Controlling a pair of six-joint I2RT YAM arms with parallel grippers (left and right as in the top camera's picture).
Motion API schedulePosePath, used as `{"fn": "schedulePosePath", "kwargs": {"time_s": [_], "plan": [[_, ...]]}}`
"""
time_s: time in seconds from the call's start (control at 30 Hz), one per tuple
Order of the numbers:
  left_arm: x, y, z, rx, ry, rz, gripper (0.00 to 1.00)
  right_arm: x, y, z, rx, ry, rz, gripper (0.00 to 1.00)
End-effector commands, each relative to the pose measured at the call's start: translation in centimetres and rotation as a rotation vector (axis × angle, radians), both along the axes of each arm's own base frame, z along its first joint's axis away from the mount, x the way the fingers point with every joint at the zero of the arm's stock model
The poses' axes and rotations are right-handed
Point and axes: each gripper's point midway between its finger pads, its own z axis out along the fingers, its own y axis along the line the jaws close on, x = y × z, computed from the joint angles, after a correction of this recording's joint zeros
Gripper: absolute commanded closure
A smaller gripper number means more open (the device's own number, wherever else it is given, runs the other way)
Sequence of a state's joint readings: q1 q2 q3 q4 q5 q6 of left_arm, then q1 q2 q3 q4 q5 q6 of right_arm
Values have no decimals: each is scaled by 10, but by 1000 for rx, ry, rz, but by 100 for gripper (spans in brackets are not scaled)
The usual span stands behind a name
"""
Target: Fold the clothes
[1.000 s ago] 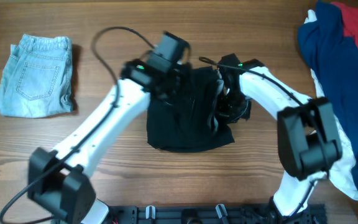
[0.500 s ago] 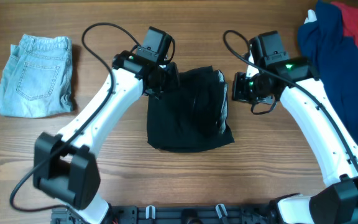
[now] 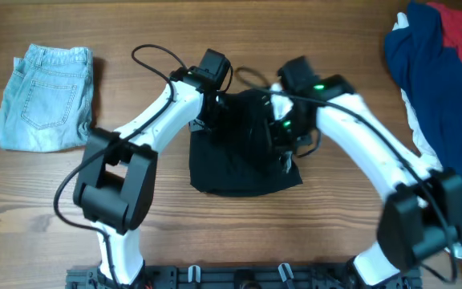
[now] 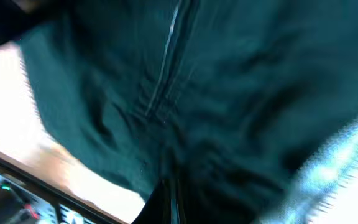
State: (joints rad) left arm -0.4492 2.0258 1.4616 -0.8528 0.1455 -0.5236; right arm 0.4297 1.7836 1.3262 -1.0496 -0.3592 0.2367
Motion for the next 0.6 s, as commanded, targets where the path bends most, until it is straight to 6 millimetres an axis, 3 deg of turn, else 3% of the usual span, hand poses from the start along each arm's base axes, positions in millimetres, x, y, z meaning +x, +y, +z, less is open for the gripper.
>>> {"fn": "schedulePosePath", "kwargs": {"time_s": [0.0, 0.17, 0.23, 0.43, 0.57], "plan": [[1, 8, -12, 32, 20, -10, 57, -12, -6, -43, -91, 107, 30, 96], [-1, 15, -15, 68, 19, -5, 55, -17, -43, -94, -338, 202, -27, 96], [-3, 16, -16, 71, 27, -5, 56, -14, -56, -105, -419, 202, -69, 96], [-5, 17, -14, 75, 36, -6, 64, -4, -62, -109, -463, 164, -130, 96], [1, 15, 11, 60, -21, -37, 66, -3, -62, -104, -459, 157, -142, 96]]}}
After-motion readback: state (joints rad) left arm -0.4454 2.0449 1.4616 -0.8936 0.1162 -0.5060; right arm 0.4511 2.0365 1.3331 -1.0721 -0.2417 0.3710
